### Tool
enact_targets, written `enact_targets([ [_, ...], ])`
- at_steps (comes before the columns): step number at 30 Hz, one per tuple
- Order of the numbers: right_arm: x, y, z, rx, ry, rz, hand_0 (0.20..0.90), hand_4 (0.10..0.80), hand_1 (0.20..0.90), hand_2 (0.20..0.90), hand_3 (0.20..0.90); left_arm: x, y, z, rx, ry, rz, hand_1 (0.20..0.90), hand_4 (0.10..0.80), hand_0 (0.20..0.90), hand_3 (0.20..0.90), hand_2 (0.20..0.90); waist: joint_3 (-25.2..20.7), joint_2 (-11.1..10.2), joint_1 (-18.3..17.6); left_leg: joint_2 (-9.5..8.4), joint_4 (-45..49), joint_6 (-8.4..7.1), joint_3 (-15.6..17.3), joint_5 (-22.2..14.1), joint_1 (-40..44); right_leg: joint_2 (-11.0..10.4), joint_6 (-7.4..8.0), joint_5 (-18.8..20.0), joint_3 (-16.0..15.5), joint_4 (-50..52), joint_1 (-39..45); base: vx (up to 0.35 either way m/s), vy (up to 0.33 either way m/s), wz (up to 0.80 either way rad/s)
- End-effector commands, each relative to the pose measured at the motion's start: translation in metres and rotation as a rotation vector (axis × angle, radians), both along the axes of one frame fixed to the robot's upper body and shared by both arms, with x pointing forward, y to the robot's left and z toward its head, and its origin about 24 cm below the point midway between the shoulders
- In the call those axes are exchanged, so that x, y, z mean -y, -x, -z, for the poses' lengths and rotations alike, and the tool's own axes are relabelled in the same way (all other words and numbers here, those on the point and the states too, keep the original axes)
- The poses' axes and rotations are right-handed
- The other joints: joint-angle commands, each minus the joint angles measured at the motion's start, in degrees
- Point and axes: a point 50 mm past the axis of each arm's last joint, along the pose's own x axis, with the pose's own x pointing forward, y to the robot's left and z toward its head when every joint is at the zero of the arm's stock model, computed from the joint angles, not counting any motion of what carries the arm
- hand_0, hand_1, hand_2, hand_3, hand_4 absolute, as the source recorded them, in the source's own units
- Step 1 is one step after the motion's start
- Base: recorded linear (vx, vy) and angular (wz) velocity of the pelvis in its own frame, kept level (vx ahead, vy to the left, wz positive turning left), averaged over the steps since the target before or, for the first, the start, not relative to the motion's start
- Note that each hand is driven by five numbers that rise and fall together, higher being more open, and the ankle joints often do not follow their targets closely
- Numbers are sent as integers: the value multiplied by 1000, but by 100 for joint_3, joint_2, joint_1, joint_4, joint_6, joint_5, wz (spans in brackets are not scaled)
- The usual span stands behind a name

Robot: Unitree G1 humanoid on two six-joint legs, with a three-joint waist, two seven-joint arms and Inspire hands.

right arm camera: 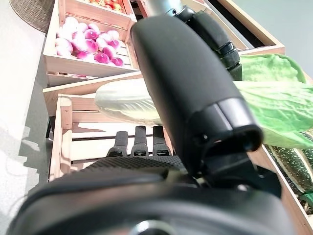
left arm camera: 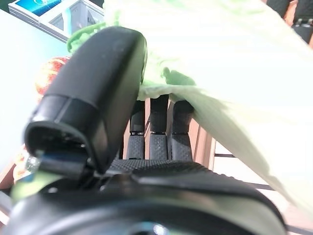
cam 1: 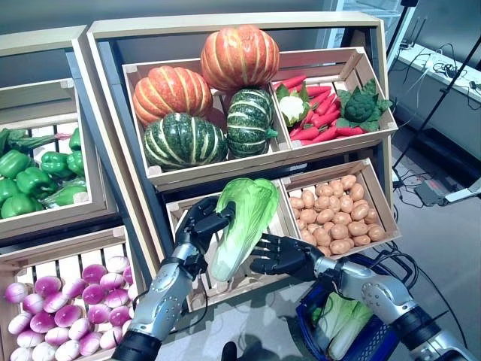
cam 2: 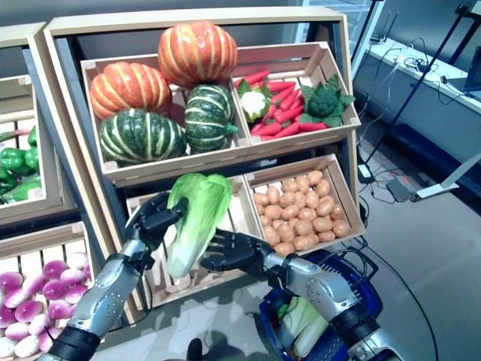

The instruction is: Put vegetables into the basket

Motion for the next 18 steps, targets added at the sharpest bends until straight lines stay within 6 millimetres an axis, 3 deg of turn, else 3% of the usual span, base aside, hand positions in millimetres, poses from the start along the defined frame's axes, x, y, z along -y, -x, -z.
enact_targets([
  [1, -49, -6, -28, 61, -250, -104, 900, 800, 900, 900, 900, 14, -24, -54, 277, 109, 64, 300, 400, 300, 300, 300, -388, -142, 112, 115, 9, -238, 63, -787, 458, -457, 26, 571, 103, 13, -331, 0, 0, 0],
  [6, -49, -10, -28, 108, -234, -14, 900, 800, 900, 900, 900, 16, -25, -53, 265, 161, 69, 300, 400, 300, 300, 300, -383, -127, 96, 114, 9, -232, 60, -792, 471, -463, 25, 570, 121, 15, -328, 0, 0, 0],
  [18, -70, -11, -36, 101, -349, 31, 900, 800, 900, 900, 900, 42, -24, -50, 227, 525, 164, 300, 400, 300, 300, 300, -385, -100, 83, 107, 9, -205, 64, -810, 482, -487, 13, 575, 138, 20, -330, 0, 0, 0],
])
